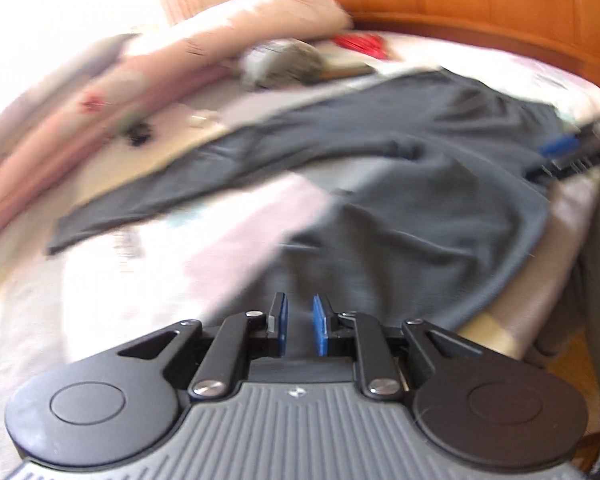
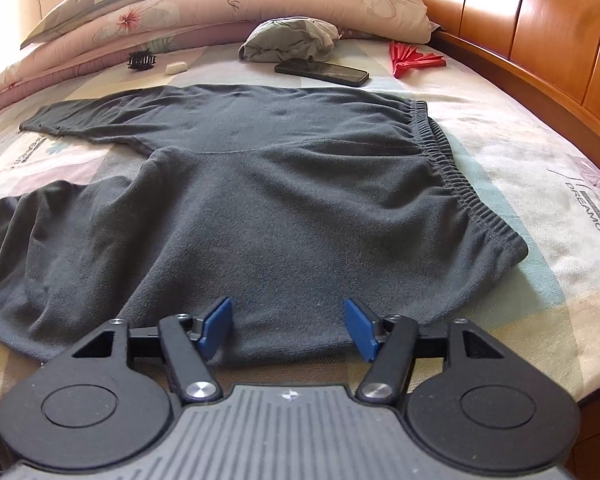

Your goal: Fold clothes

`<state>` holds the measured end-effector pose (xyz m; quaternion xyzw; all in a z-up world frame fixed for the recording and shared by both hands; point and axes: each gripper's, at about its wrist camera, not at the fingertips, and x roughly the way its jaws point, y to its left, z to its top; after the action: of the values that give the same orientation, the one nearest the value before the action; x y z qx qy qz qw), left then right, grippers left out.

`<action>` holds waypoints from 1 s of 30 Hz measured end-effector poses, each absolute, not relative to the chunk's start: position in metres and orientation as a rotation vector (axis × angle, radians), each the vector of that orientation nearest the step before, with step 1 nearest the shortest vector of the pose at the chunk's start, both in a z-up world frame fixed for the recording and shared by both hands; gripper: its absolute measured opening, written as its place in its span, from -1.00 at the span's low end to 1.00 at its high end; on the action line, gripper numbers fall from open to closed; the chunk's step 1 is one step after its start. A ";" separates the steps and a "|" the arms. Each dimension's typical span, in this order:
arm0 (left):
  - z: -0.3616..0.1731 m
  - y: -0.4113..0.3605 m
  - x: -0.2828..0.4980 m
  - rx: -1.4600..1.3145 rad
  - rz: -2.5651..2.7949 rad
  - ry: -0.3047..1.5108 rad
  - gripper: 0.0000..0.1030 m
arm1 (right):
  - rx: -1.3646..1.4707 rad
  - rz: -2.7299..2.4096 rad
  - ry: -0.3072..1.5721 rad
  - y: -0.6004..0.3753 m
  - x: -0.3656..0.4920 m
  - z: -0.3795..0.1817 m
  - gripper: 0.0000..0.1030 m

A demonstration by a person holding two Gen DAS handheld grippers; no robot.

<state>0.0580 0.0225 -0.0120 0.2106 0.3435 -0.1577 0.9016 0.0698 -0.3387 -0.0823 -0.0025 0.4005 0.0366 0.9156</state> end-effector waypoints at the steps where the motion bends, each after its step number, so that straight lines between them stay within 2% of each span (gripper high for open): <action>1: -0.004 0.034 0.058 0.432 -0.292 0.698 -0.63 | -0.009 0.070 0.827 -0.337 0.069 -0.082 0.38; 7: 0.034 0.126 0.059 0.294 -0.059 0.680 -0.54 | -0.006 0.044 0.825 -0.331 0.065 -0.085 0.50; 9: 0.033 0.157 0.059 0.178 -0.017 0.711 -0.43 | -0.009 0.034 0.814 -0.328 0.063 -0.086 0.53; 14: 0.010 0.201 0.051 -0.003 0.053 0.771 -0.43 | -0.001 0.025 0.790 -0.327 0.057 -0.089 0.58; 24: -0.033 0.204 0.037 -0.168 -0.032 0.849 -0.37 | 0.003 0.047 0.810 -0.320 0.044 -0.082 0.58; 30: -0.063 0.215 0.053 -0.065 0.069 0.888 -0.31 | -0.057 0.075 0.792 -0.307 0.031 -0.065 0.58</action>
<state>0.0532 0.2150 -0.0632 -0.0313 0.4293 0.0334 0.9020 0.0307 -0.3070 -0.0646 -0.0279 0.3855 0.0365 0.9216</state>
